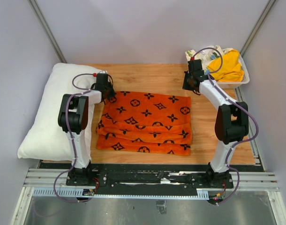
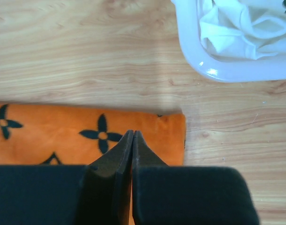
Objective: Remove the pillowcase from the pillow
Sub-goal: Fold the pillowcase at the center of the board.
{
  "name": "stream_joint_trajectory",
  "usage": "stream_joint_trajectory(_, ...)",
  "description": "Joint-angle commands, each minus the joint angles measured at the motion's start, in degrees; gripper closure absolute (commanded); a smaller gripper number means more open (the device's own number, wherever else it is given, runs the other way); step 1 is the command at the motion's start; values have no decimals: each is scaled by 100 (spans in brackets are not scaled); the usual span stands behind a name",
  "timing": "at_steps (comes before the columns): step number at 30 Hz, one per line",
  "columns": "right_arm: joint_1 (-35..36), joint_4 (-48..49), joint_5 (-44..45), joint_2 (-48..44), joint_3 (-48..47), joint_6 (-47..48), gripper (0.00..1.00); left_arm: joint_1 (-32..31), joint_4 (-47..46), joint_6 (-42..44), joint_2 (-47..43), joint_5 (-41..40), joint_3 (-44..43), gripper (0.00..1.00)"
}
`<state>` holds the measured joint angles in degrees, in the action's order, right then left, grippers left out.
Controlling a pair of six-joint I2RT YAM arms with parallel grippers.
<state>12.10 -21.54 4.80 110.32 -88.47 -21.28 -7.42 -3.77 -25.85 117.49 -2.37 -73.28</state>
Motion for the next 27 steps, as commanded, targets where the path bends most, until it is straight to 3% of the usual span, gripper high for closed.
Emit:
stream_joint_trajectory(1,250,54,154,-171,561,-206,99,5,245,91,-236,-173,196,100)
stream_joint_trajectory(7,337,208,419,248,1038,-286,99,6,203,108,-338,-203,388,100)
stream_joint_trajectory(12,329,152,520,780,711,-194,99,4,152,82,-414,-176,534,100)
stream_joint_trajectory(21,260,-259,785,2103,-1436,432,99,8,303,-45,216,-163,-127,100)
stream_joint_trajectory(27,118,-615,409,3046,-3217,937,99,12,909,-8,1050,194,-1530,100)
